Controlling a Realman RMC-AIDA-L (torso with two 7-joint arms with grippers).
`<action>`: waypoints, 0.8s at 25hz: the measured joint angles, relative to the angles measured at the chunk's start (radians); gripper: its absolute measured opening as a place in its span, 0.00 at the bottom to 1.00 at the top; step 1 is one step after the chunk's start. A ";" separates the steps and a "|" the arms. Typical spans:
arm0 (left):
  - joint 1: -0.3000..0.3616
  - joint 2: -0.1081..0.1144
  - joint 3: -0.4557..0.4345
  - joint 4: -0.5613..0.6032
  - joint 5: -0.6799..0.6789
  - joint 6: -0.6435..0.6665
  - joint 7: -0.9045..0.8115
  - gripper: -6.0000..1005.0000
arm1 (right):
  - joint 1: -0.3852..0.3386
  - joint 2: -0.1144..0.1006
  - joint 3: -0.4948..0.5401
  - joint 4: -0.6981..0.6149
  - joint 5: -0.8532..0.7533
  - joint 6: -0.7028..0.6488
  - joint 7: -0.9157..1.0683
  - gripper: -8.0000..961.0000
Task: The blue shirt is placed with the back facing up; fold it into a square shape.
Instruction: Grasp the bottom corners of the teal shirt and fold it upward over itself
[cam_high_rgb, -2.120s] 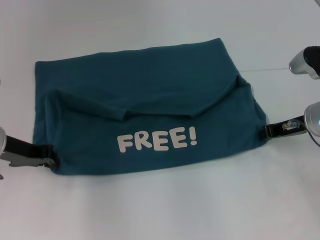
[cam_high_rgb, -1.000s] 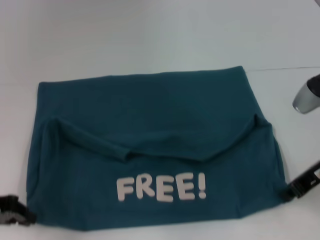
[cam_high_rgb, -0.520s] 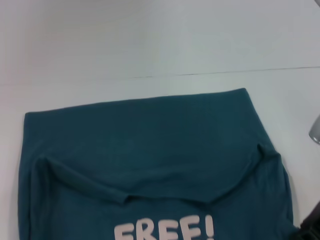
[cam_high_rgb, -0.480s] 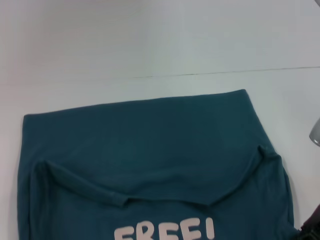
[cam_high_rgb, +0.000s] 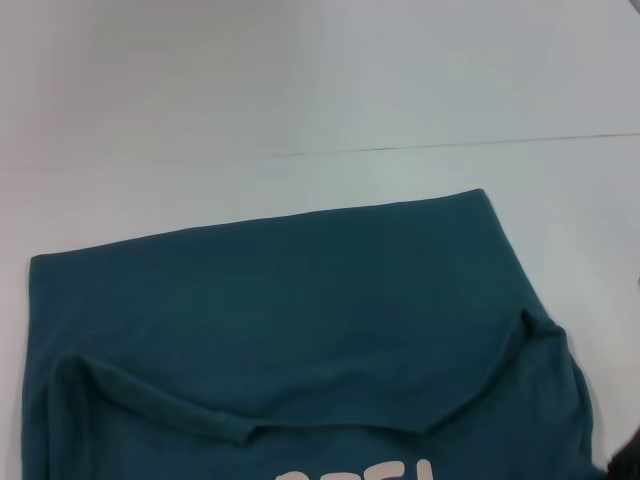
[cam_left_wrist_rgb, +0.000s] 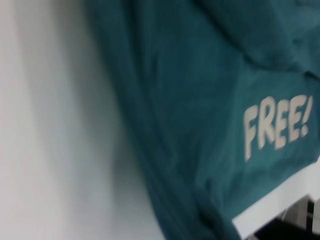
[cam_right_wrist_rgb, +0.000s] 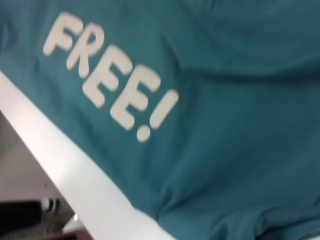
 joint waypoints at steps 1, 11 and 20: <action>-0.010 0.007 -0.019 0.000 -0.002 0.001 0.007 0.08 | 0.006 -0.006 0.025 0.000 0.009 0.006 -0.009 0.10; -0.122 0.095 -0.269 -0.004 -0.160 -0.021 0.034 0.08 | 0.119 -0.058 0.307 0.032 0.099 0.149 -0.009 0.10; -0.155 0.101 -0.272 -0.032 -0.309 -0.291 0.060 0.08 | 0.195 -0.069 0.320 0.073 0.116 0.447 0.108 0.10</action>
